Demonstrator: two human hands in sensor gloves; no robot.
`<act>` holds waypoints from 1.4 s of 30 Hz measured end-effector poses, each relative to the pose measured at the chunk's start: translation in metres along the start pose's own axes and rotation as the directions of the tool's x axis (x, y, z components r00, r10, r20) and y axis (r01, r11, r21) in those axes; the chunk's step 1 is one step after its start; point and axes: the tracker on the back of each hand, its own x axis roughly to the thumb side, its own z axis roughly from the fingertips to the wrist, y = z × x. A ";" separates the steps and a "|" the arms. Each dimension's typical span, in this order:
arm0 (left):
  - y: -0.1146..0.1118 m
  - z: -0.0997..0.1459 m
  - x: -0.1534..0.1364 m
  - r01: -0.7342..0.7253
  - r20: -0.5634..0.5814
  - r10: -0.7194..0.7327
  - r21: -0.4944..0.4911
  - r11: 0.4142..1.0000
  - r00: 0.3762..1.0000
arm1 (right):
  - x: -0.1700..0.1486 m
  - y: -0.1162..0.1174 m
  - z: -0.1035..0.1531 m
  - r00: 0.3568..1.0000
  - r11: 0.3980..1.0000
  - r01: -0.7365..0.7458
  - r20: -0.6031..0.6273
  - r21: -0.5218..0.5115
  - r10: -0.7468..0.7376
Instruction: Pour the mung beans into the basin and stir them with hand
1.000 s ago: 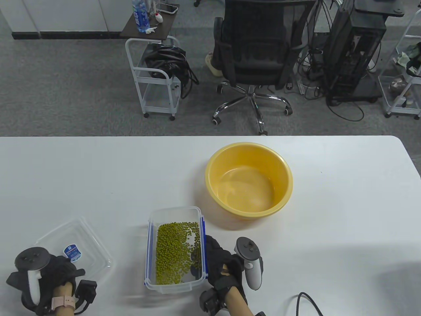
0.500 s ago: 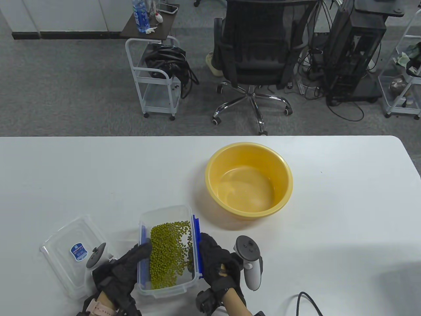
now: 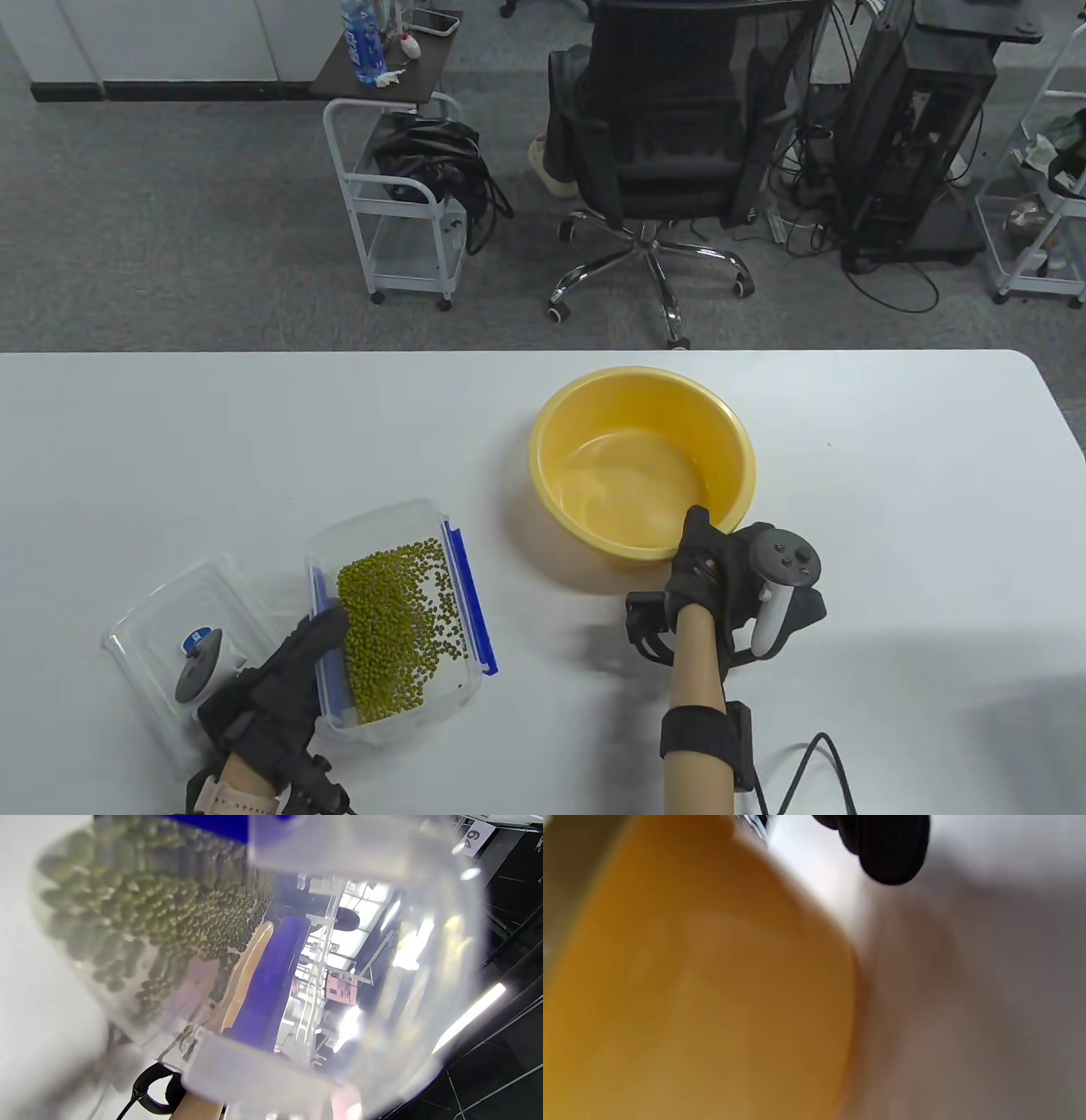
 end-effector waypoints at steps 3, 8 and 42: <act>0.005 0.003 0.001 -0.005 0.002 0.005 0.022 1.000 1.000 | -0.002 0.003 0.004 0.972 0.973 0.232 -0.025 -0.007 -0.232; 0.008 0.007 0.010 -0.057 0.054 0.056 0.025 0.998 0.997 | 0.000 -0.007 0.041 0.983 0.974 0.170 0.039 0.148 -0.178; -0.217 -0.060 0.048 0.756 0.019 -0.799 0.339 -0.560 -0.601 | -0.052 -0.028 0.057 0.948 0.960 0.216 0.196 0.178 -0.250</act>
